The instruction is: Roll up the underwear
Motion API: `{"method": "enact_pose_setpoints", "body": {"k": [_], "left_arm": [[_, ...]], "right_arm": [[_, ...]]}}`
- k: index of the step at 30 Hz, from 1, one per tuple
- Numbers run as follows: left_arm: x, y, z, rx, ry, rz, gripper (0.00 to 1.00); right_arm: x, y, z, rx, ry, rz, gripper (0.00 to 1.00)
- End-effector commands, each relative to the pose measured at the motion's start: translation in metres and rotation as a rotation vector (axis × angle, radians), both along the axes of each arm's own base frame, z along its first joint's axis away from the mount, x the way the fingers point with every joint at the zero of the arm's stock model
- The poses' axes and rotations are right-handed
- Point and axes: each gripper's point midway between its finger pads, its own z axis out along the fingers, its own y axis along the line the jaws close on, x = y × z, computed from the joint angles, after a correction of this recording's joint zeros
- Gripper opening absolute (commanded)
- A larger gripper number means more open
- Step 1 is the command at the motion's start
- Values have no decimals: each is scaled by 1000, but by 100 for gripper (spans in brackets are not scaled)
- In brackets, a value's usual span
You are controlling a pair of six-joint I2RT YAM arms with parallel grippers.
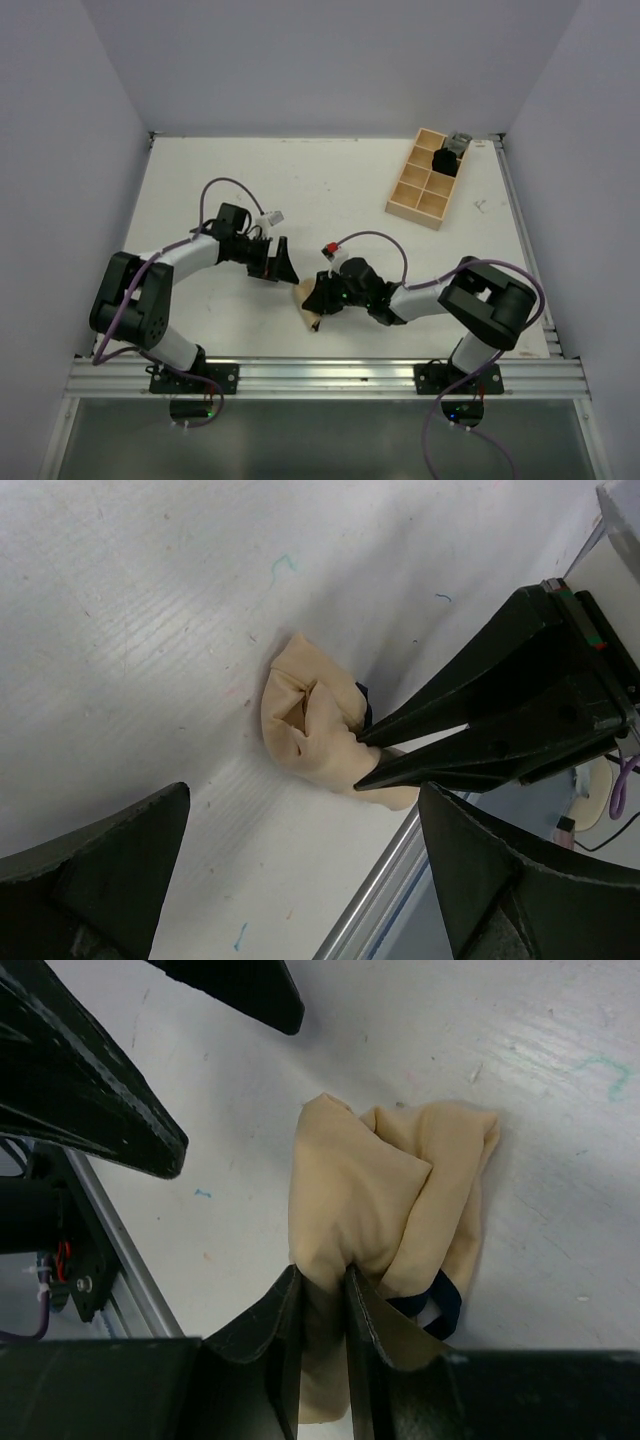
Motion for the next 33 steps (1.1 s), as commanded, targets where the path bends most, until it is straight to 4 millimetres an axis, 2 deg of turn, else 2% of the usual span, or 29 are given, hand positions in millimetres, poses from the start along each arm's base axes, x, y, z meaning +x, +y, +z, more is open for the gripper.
{"method": "enact_pose_setpoints", "body": {"k": [1,10,15,17,18,19,21,24,28,33], "left_arm": [[-6,-4,2,-36,-15,-20,100],[-24,-24,-6,-42,30,-62,100],[-36,-33,-19,-13,89,-68,100],[-35,-33,-21,0,93,-54,100],[-33,-33,-20,3,87,-51,100],[-31,-32,-21,13,86,-49,100],[-29,-31,-23,32,83,-44,100],[-27,-29,-22,40,72,-37,100],[-26,-26,-22,51,77,-28,100],[-23,-11,-32,119,110,0,100]], "right_arm": [[-33,-34,-52,-161,157,20,22],[-41,-43,-66,-188,200,11,38],[-40,-45,-64,-193,205,0,44],[-40,-43,-60,-189,200,3,41],[-40,-44,-60,-190,197,6,36],[-39,-43,-57,-186,191,4,25],[-39,-44,-58,-196,189,4,15],[-39,-45,-59,-204,192,4,10],[-41,-49,-62,-208,199,-1,10],[-45,-48,-62,-184,205,15,13]]}}
